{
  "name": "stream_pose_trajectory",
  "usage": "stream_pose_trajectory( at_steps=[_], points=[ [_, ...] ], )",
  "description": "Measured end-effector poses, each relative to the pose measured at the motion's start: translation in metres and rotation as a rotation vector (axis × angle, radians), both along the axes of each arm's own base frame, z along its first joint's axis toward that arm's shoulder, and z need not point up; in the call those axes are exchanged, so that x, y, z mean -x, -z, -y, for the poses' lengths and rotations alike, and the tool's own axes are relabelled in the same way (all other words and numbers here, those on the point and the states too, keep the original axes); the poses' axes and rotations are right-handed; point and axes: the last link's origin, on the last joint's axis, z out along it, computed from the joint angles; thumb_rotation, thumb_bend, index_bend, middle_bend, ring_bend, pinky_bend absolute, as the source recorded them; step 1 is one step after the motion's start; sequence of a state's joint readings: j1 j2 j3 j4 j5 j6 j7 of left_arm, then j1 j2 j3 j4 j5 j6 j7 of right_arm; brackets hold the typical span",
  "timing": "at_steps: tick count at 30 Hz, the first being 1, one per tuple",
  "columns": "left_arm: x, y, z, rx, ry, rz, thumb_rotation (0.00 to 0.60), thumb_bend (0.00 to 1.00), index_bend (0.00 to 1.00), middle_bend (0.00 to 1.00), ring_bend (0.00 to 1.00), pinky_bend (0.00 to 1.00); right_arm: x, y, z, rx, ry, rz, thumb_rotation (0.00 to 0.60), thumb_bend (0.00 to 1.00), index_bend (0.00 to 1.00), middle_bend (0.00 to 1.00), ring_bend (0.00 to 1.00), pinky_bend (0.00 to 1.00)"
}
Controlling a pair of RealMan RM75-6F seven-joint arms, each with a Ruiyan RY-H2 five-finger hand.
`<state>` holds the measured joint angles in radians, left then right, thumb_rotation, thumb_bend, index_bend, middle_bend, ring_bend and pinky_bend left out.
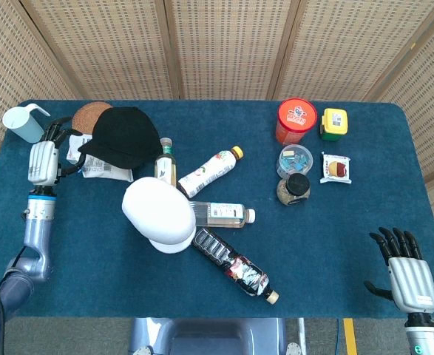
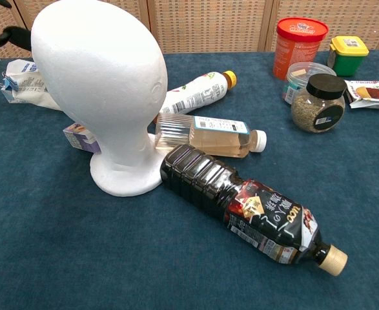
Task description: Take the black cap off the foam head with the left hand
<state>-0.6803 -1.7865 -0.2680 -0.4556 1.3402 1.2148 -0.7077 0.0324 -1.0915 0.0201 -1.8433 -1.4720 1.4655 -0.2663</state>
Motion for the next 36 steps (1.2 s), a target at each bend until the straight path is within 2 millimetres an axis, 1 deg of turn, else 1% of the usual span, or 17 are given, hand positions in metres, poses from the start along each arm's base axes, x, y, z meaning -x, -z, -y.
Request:
stream_pose_trajectory(
  at_steps=[3,7,14,18,21,23,24,25,28,32,34,36],
  points=[
    [0.003,-0.002,0.007,0.033,-0.004,-0.018,0.6,0.1,0.0,0.0,0.0,0.08,0.0,0.001,0.0,-0.004,0.001,0.0,0.6,0.05,0.16,0.12,0.0,0.0],
    [0.006,-0.008,0.019,0.053,0.003,-0.01,0.6,0.07,0.0,0.0,0.0,0.08,0.0,0.001,0.0,-0.007,0.0,0.002,0.6,0.05,0.16,0.12,0.0,0.0],
    [0.006,-0.03,0.045,0.072,0.009,0.001,0.6,0.06,0.0,0.0,0.0,0.08,-0.002,-0.001,-0.001,-0.008,-0.006,0.015,0.6,0.05,0.16,0.13,0.0,0.0],
    [0.0,-0.044,0.066,0.086,0.011,0.006,0.6,0.06,0.0,0.0,0.0,0.05,-0.003,-0.003,-0.002,-0.006,-0.01,0.023,0.6,0.05,0.16,0.13,0.0,0.0],
    [-0.004,-0.058,0.09,0.098,0.001,0.001,0.6,0.06,0.0,0.0,0.0,0.05,-0.003,-0.005,-0.002,-0.004,-0.013,0.031,0.6,0.05,0.16,0.13,0.0,0.0],
    [-0.003,-0.069,0.112,0.109,-0.024,-0.016,0.6,0.06,0.0,0.0,0.0,0.04,-0.004,-0.006,-0.002,0.003,-0.015,0.041,0.6,0.05,0.16,0.13,0.0,0.0],
    [0.0,-0.074,0.124,0.113,-0.04,-0.027,0.6,0.06,0.0,0.0,0.0,0.04,-0.004,-0.007,-0.001,0.005,-0.016,0.047,0.6,0.05,0.16,0.13,0.0,0.0],
    [0.004,-0.081,0.141,0.114,-0.066,-0.043,0.6,0.06,0.0,0.0,0.0,0.04,-0.004,-0.009,-0.001,0.008,-0.017,0.054,0.6,0.05,0.16,0.13,0.0,0.0],
    [0.017,-0.099,0.18,0.098,-0.126,-0.085,0.6,0.06,0.0,0.0,0.0,0.04,-0.004,-0.012,-0.001,0.014,-0.02,0.068,0.6,0.05,0.16,0.13,0.0,0.0],
    [0.027,-0.102,0.214,0.089,-0.169,-0.101,0.6,0.06,0.0,0.0,0.0,0.04,-0.004,-0.019,-0.001,0.031,-0.025,0.083,0.6,0.05,0.16,0.13,0.0,0.0],
    [0.03,-0.101,0.225,0.098,-0.176,-0.101,0.6,0.06,0.0,0.0,0.0,0.04,-0.004,-0.021,-0.002,0.034,-0.025,0.092,0.6,0.05,0.16,0.13,0.0,0.0],
    [0.032,-0.101,0.23,0.101,-0.177,-0.106,0.6,0.06,0.0,0.0,0.0,0.04,-0.004,-0.023,-0.002,0.038,-0.027,0.095,0.6,0.05,0.16,0.13,0.0,0.0]
  ],
)
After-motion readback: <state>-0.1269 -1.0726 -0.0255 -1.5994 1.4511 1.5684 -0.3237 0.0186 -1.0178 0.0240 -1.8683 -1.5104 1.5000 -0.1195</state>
